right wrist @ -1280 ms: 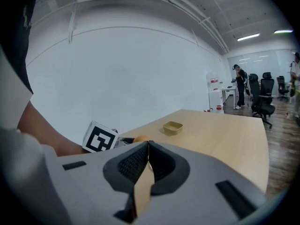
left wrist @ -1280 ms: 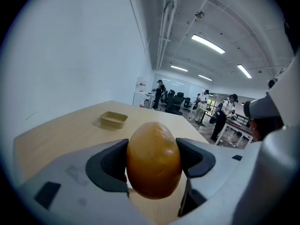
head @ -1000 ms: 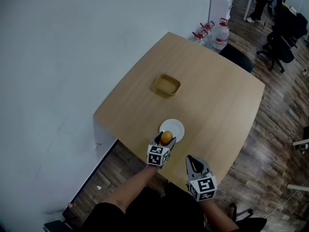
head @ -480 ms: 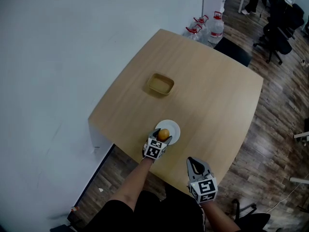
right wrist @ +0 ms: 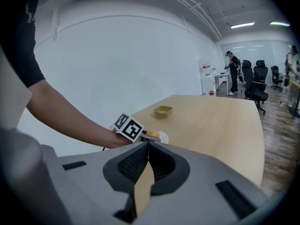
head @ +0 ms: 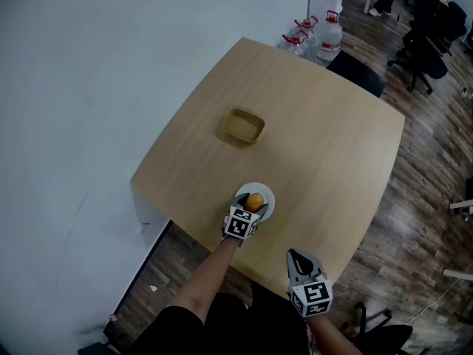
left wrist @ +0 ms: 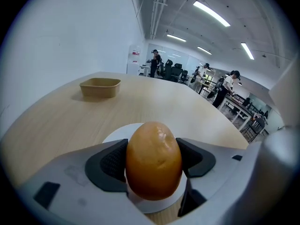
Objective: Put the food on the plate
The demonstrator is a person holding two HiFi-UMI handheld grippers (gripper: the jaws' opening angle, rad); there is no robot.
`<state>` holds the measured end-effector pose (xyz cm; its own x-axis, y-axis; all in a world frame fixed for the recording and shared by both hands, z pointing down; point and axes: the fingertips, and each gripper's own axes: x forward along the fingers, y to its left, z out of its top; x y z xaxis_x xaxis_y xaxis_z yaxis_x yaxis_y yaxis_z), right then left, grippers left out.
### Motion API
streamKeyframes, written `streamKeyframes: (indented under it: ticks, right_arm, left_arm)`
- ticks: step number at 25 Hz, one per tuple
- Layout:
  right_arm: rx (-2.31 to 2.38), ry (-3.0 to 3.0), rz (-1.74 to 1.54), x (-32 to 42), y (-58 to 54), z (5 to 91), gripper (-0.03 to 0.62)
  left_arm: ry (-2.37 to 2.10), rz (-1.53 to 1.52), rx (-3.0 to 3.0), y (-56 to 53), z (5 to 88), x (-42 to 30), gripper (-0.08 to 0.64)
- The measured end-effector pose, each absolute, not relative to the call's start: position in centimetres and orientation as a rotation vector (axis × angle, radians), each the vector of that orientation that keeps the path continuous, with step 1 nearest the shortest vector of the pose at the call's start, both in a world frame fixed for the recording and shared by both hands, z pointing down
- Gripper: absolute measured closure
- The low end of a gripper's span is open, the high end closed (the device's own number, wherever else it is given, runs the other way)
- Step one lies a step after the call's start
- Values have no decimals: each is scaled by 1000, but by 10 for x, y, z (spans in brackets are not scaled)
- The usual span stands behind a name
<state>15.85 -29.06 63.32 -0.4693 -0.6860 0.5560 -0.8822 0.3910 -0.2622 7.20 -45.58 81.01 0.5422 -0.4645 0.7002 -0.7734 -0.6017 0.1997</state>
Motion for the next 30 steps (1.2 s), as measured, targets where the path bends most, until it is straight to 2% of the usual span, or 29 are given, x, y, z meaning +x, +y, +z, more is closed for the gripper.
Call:
streamKeyframes:
  ticks: [16, 30]
  right_arm:
    - [1351, -2337, 739, 154, -294, 627, 532]
    - [1339, -2428, 654, 141, -277, 593, 532]
  left_arm:
    - [-1102, 860, 2264, -455, 795, 46, 247]
    - [-1144, 703, 2288, -427, 739, 27, 247]
